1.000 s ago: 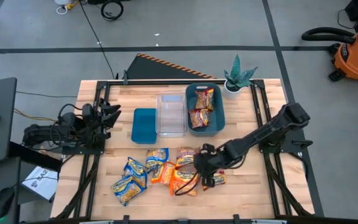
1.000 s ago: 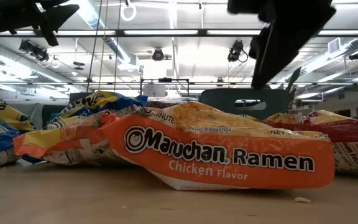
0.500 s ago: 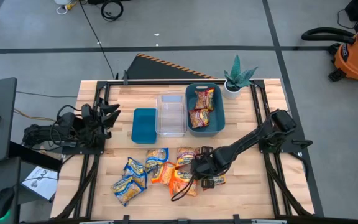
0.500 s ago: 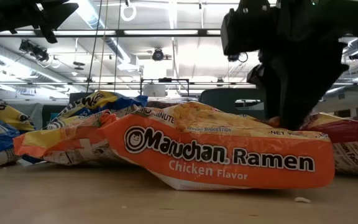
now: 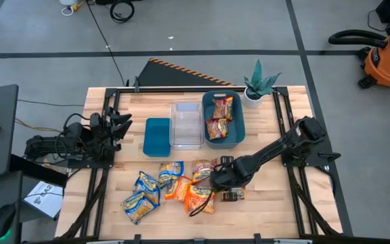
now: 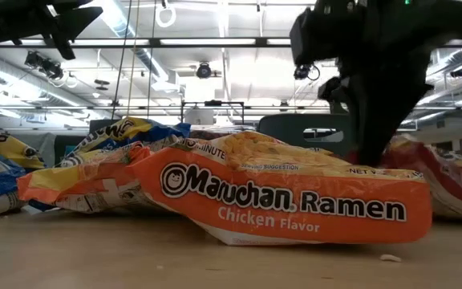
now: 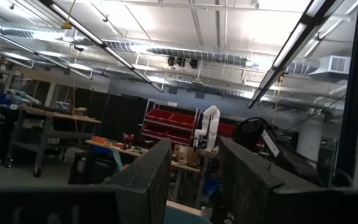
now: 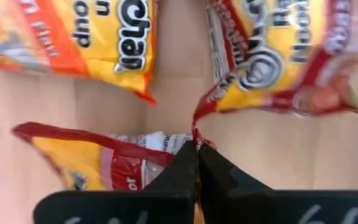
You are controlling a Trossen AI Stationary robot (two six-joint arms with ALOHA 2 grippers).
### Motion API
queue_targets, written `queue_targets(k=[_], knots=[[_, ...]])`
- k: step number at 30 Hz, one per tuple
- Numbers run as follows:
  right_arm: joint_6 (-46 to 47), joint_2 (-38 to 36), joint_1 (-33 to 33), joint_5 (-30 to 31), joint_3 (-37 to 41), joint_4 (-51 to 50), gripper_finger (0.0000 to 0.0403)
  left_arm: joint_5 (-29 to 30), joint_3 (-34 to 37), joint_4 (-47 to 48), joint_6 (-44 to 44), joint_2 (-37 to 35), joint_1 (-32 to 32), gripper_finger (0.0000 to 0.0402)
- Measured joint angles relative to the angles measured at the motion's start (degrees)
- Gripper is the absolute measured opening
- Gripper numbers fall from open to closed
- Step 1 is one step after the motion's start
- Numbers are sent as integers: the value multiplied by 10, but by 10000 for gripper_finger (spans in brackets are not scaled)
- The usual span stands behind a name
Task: Sort Maruchan noodles
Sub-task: Put the red noodle pack into the green bin
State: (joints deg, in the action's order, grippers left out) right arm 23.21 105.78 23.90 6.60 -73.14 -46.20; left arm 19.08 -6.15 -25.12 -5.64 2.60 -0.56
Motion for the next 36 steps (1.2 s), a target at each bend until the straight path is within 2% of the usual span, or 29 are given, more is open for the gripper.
queue_targets(k=[3, 8, 16, 21, 29, 36], knots=[[3, -37, -5, 14, 0, -29, 13, 0, 0, 2, -1, 0, 0, 142], [26, -113, -5, 108, 0, -77, 7, 0, 0, 15, -16, 0, 0, 142], [32, -240, -6, 221, 0, -78, 8, 0, 0, 21, -31, 0, 0, 142], [-21, -304, -18, 293, 0, -71, 8, 0, 0, 23, -28, 0, 0, 142], [-160, -341, -100, 339, 0, -55, 8, 0, 0, 23, -26, 0, 0, 142], [-297, -320, -209, 295, 3, -32, 8, 0, 0, 23, -15, 0, 0, 142]])
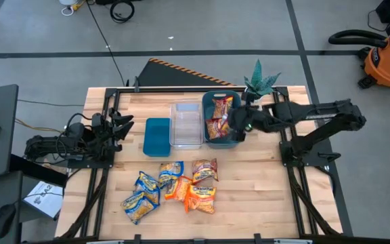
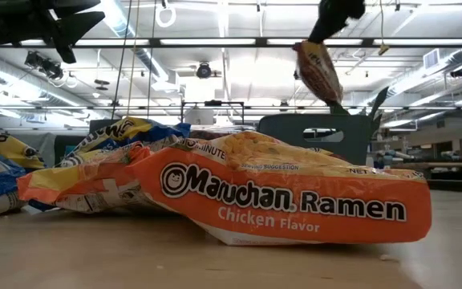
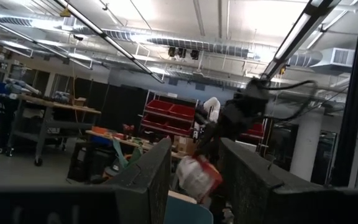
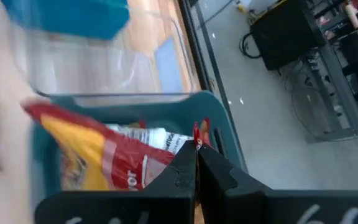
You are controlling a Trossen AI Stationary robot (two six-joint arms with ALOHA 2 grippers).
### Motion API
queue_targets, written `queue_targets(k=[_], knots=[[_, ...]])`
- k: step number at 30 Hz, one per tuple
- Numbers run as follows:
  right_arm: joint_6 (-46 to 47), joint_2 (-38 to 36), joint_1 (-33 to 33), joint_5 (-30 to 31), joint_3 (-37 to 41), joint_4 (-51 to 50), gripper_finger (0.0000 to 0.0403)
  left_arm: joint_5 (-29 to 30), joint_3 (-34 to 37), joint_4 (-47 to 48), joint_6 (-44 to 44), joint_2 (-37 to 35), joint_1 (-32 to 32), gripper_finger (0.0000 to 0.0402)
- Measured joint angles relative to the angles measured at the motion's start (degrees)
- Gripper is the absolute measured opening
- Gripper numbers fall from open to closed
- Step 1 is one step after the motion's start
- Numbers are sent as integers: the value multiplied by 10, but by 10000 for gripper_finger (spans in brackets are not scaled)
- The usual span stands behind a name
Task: Sort Maruchan noodles
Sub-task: Put the red noodle pack into the green bin
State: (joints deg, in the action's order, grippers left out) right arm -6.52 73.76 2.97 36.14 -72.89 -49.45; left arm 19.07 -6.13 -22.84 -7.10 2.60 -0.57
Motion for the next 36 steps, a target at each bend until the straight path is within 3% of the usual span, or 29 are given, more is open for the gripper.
queue_targets(k=[10, 17, 23, 28, 33, 36], knots=[[-122, -3, -170, -189, 78, 102, 8, 0, 0, 6, 3, 0, 0, 142], [-113, -3, -220, -317, 138, 91, 27, 0, 0, 11, 3, 0, 0, 142], [-49, 2, -216, -347, 161, 111, 81, 0, 0, 11, 4, 0, 0, 142], [38, 2, -183, -348, 116, 117, 113, 0, 0, 7, 4, 0, 0, 142], [95, 2, -105, -377, 95, 171, 118, 0, 0, 4, 4, 0, 0, 142], [125, 19, -42, -353, 95, 183, 118, 0, 0, 5, 4, 0, 0, 142]])
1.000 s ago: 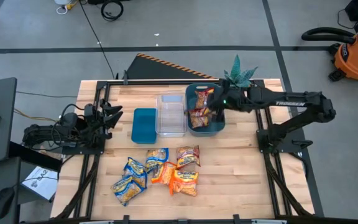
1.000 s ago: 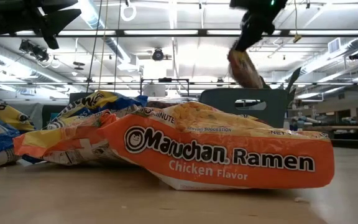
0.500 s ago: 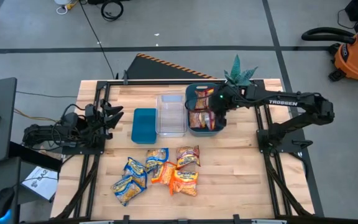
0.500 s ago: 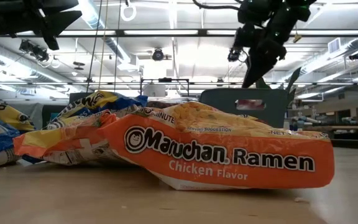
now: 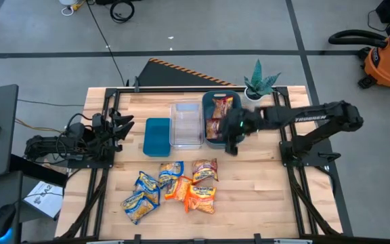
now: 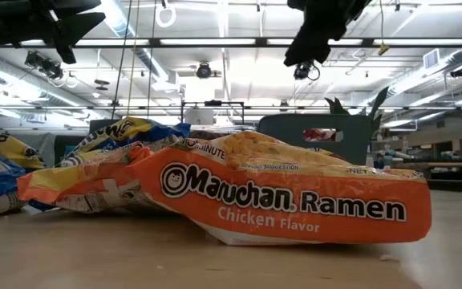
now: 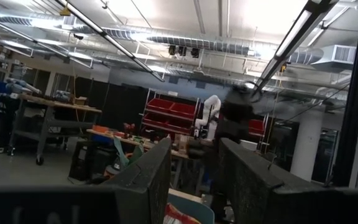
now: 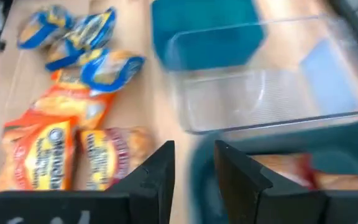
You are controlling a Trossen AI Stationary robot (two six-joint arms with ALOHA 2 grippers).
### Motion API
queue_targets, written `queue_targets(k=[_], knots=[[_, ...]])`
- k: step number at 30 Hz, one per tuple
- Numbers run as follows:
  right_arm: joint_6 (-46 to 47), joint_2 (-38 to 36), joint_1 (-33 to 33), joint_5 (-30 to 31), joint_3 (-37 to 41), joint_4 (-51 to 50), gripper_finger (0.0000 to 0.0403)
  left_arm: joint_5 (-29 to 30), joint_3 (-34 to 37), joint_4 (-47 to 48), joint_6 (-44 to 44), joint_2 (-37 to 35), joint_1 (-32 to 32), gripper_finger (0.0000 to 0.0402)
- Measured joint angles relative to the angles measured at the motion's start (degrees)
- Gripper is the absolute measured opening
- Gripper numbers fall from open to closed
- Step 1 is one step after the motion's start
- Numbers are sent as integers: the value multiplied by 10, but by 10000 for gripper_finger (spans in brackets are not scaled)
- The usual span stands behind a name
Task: Sort Maruchan noodles
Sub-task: Put the red noodle pack into the green bin
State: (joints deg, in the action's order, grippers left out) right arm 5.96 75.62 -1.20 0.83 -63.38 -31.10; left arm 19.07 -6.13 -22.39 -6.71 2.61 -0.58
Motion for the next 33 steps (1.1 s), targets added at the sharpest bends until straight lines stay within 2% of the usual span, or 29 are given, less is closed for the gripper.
queue_targets(k=[5, 15, 22, 29, 33], knots=[[73, 50, 81, 26, -2, -3, 119, 0, 0, 0, -1, 0, 0, 142], [182, 175, 172, -17, -3, 0, 127, 0, 0, 0, -31, 0, 0, 142], [248, 246, 198, -11, -46, -91, 167, 0, 0, 0, -31, 0, 0, 142], [260, 315, 203, -4, -109, -109, 209, 0, 0, 0, -31, 0, 0, 142], [262, 341, 200, 10, -118, -118, 211, 0, 0, 0, -31, 0, 0, 142]])
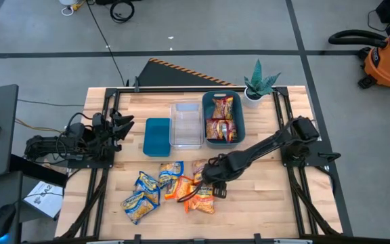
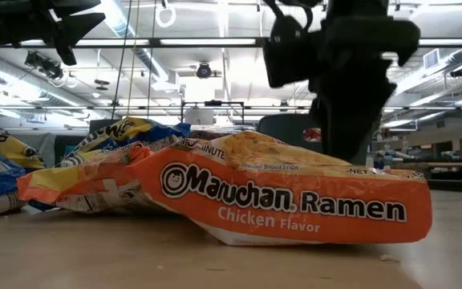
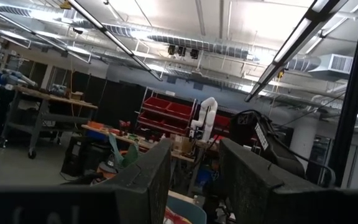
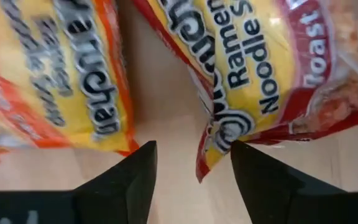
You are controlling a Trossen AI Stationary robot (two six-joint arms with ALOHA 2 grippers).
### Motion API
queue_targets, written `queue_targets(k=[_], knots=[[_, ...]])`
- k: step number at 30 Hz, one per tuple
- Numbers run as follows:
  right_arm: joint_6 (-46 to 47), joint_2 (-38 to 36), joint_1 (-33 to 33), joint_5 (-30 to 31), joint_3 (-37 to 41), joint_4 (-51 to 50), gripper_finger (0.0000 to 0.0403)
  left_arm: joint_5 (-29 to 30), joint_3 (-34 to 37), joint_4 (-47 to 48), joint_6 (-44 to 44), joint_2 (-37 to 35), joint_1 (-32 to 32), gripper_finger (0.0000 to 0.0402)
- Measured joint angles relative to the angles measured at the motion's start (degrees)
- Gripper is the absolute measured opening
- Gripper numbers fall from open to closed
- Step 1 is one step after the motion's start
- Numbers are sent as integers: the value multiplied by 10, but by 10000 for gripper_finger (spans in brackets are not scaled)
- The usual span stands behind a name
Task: Sort Maruchan noodles
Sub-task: Put the red noodle pack into the green bin
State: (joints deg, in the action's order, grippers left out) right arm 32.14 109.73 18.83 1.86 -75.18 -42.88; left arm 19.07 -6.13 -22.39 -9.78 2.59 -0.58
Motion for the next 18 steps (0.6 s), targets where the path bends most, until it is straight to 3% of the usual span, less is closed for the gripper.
queue_targets(k=[5, 9, 16, 18], knots=[[-31, 9, -10, 21, 0, -24, 177, 0, 0, 0, 0, 0, 0, 142], [-53, 0, -14, 60, 0, -38, 125, 0, 0, 0, 0, 0, 0, 142], [-107, -1, -31, 65, 0, -44, 16, 0, 0, 1, -1, 0, 0, 142], [-116, -1, -36, 64, 0, -45, 9, 0, 0, 2, -1, 0, 0, 142]])
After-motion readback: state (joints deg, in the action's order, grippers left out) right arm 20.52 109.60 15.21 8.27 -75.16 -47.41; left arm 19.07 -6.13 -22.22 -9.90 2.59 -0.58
